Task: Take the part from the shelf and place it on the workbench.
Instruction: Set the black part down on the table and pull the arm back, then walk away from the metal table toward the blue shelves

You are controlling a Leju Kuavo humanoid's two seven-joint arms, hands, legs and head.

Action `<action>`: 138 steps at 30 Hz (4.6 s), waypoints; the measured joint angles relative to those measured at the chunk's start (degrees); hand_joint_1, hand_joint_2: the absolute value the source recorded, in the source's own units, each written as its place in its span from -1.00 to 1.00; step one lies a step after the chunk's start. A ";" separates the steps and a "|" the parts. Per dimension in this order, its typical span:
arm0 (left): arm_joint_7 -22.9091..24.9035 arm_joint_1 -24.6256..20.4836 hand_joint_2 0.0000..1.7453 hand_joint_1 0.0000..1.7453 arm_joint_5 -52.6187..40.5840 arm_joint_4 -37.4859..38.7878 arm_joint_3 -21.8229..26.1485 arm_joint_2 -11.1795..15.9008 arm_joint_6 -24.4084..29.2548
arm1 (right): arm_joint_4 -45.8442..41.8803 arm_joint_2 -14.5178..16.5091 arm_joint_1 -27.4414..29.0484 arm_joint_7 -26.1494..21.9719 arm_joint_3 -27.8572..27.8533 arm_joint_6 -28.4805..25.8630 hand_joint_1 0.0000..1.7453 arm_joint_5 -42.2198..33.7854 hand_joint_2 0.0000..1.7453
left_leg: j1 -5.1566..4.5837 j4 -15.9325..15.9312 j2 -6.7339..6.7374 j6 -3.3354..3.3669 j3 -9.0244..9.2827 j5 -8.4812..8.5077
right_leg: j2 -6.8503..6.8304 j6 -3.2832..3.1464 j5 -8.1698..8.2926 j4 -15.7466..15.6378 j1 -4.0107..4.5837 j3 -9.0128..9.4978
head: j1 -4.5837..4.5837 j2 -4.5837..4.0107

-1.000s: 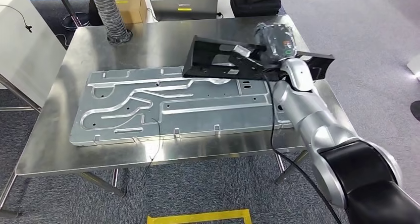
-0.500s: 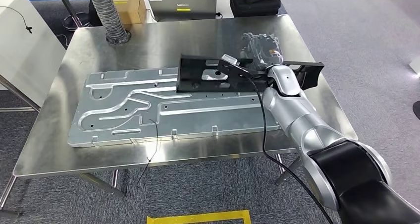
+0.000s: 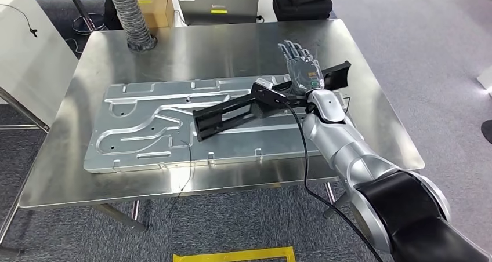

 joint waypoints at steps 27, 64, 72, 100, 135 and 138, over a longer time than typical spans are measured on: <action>0.41 -0.01 -1.00 -1.00 0.05 0.00 0.02 -0.30 -0.57 | 1.87 -0.24 -5.10 9.03 3.87 22.33 -1.00 14.81 -1.00 | 0.55 0.92 0.08 -1.71 -0.01 -0.28 | -0.12 -0.47 0.39 -0.22 -0.06 0.39 | -0.01 0.01; 0.18 -0.28 -1.00 -1.00 -1.43 0.00 0.07 -0.51 -0.95 | -1.19 -2.46 -9.46 4.40 2.38 5.25 -1.00 15.39 -1.00 | 0.00 -0.52 0.11 1.08 0.39 0.38 | -0.31 0.93 -3.35 5.89 0.03 -2.38 | 0.00 0.00; -0.04 -0.24 -1.00 -1.00 -1.35 0.00 0.55 -0.90 -0.50 | -5.89 -2.33 -8.27 -1.24 -3.68 -6.25 -1.00 8.45 -1.00 | -0.52 -0.33 -0.07 1.07 0.38 0.30 | -0.35 -0.50 0.65 1.14 0.65 -0.26 | 0.00 0.00; -4.02 1.20 -1.00 -1.00 1.39 0.00 6.38 -2.93 -2.33 | -94.64 -2.63 57.45 -28.88 -38.41 -13.66 -1.00 -20.67 -1.00 | 0.10 -0.66 -0.01 1.37 2.11 -1.14 | -0.51 1.30 -4.87 10.05 -0.10 -2.71 | 0.00 0.00; -3.04 1.09 -1.00 -1.00 -0.06 0.00 6.42 -6.41 -2.35 | -44.60 0.96 66.40 -28.73 -70.24 -11.33 -1.00 -32.26 -1.00 | -0.79 -0.88 0.65 1.25 0.47 1.50 | -0.41 -0.01 -4.99 -3.31 0.73 10.09 | 0.01 0.01; -2.99 1.17 -1.00 -1.00 0.06 0.00 6.42 -6.62 -2.04 | -30.46 -1.15 64.78 -28.26 -71.17 -12.40 -1.00 -28.24 -1.00 | -0.52 -0.65 0.65 0.24 0.03 1.50 | -0.64 -1.01 -3.28 -4.31 0.79 9.37 | 0.01 0.01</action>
